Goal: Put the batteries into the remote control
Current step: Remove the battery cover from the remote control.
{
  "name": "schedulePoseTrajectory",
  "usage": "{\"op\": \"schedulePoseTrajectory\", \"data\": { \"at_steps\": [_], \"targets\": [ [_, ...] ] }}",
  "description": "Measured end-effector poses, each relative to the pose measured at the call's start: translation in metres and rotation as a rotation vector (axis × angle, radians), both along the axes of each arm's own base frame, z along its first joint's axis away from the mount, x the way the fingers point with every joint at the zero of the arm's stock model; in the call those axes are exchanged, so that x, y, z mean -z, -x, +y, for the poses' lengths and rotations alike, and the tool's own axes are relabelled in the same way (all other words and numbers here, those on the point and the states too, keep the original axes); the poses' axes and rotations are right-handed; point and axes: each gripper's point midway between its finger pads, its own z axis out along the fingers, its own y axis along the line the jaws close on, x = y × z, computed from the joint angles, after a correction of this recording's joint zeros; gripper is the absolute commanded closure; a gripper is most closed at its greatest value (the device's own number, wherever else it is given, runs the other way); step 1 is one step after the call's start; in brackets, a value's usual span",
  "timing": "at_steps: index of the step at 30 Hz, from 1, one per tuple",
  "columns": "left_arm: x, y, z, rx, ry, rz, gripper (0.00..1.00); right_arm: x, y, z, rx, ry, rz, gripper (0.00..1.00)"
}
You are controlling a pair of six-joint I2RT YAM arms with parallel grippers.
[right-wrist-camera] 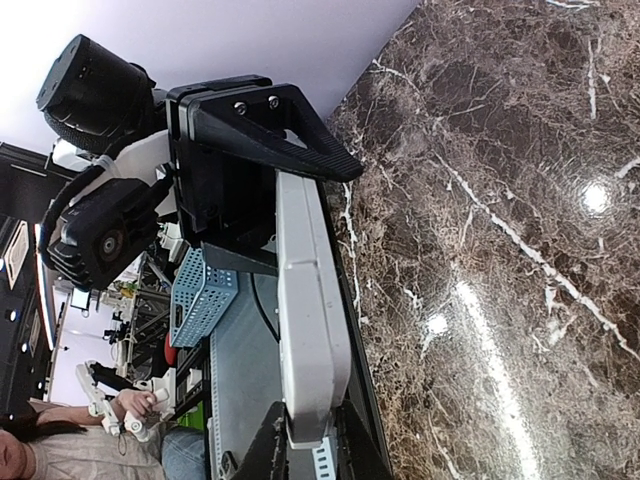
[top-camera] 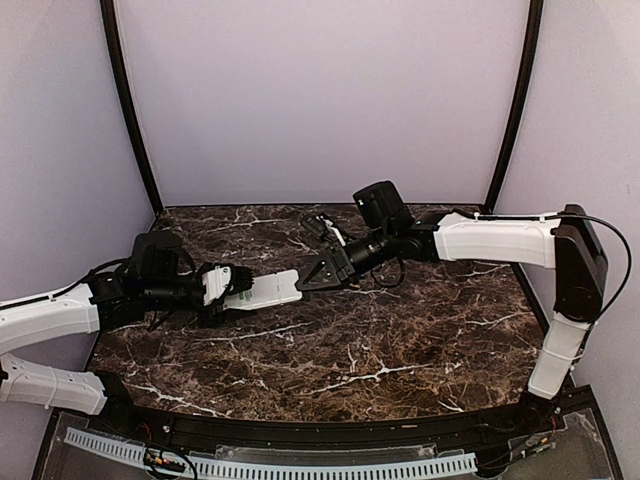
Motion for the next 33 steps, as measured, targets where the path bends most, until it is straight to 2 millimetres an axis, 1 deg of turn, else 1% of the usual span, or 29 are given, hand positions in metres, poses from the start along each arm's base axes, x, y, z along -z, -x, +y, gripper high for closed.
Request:
{"op": "schedulePoseTrajectory", "data": {
  "at_steps": [4, 6, 15, 20, 22, 25, 27, 28, 29, 31, 32, 33],
  "targets": [
    [0.0, 0.0, 0.0, 0.0, -0.001, 0.001, 1.0, -0.001, 0.0, 0.0, 0.001, -0.003, 0.008, 0.87],
    [0.0, 0.0, 0.0, -0.001, -0.001, 0.001, 1.0, 0.0, 0.0, 0.0, 0.005, 0.001, 0.007, 0.91],
    [0.008, 0.0, 0.003, -0.011, -0.026, 0.019, 1.0, 0.01, -0.002, -0.003, 0.028, 0.047, -0.007, 0.95],
    [0.006, 0.0, 0.003, -0.01, -0.022, 0.015, 1.0, 0.011, -0.001, -0.005, 0.023, 0.058, -0.015, 0.9],
    [0.006, 0.0, 0.003, -0.009, -0.02, 0.014, 1.0, 0.012, 0.0, -0.006, 0.019, 0.063, -0.017, 0.82],
    [0.006, 0.0, 0.002, -0.006, -0.018, 0.014, 1.0, 0.011, 0.0, -0.006, 0.018, 0.066, -0.022, 0.55],
    [0.005, 0.001, 0.002, -0.003, -0.017, 0.015, 1.0, 0.011, -0.001, -0.006, 0.019, 0.065, -0.029, 0.38],
    [0.005, 0.001, 0.002, -0.003, -0.016, 0.015, 1.0, 0.01, -0.001, -0.006, 0.019, 0.063, -0.033, 0.27],
    [0.005, 0.001, 0.002, -0.003, -0.016, 0.015, 1.0, 0.01, -0.001, -0.005, 0.021, 0.063, -0.034, 0.2],
    [0.005, 0.001, 0.002, -0.001, -0.015, 0.015, 1.0, 0.008, -0.003, -0.005, 0.027, 0.061, -0.04, 0.09],
    [0.005, 0.001, 0.002, 0.0, -0.016, 0.016, 1.0, 0.007, -0.004, -0.004, 0.033, 0.063, -0.04, 0.05],
    [0.005, 0.001, 0.001, 0.0, -0.015, 0.016, 1.0, 0.005, -0.005, -0.002, 0.037, 0.06, -0.049, 0.04]
  ]
}}
